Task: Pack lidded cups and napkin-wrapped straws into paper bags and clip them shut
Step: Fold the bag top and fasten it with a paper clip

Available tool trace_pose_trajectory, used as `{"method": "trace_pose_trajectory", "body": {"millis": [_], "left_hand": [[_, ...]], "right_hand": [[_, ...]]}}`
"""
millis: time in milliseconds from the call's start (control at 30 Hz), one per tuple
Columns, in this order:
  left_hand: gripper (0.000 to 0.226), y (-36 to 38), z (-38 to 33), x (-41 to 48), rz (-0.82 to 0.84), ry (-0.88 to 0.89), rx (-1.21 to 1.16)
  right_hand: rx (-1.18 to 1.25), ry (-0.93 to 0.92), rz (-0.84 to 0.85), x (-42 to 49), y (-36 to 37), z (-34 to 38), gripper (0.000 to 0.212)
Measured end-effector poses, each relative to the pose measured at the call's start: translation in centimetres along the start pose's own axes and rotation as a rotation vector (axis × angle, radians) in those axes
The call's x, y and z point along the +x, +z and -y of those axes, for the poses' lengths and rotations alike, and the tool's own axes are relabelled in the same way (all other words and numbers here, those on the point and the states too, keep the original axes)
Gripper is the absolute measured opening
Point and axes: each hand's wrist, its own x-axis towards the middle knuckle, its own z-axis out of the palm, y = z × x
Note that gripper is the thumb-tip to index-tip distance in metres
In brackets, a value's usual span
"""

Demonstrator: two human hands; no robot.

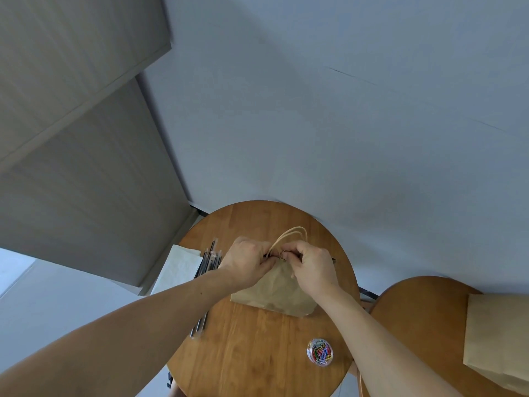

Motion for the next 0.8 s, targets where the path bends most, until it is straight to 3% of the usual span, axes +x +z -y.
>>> {"method": "trace_pose_trajectory", "body": {"millis": [333, 600, 800], "left_hand": [[0.012, -0.01, 0.2, -0.19, -0.013, 0.001, -0.024], [0.023, 0.07, -0.02, -0.18, -0.039, -0.021, -0.042], [0.014, 0.28, -0.14, -0.13, -0.034, -0.025, -0.017]], "right_hand": [[-0.165, -0.101, -0.044, -0.08, 0.59, 0.04, 0.014], [-0.348, -0.048, 0.055, 0.06, 0.81, 0.25, 0.02], [-0.396, -0.052, 0.124, 0.52, 0.31, 0.32, 0.023]]}}
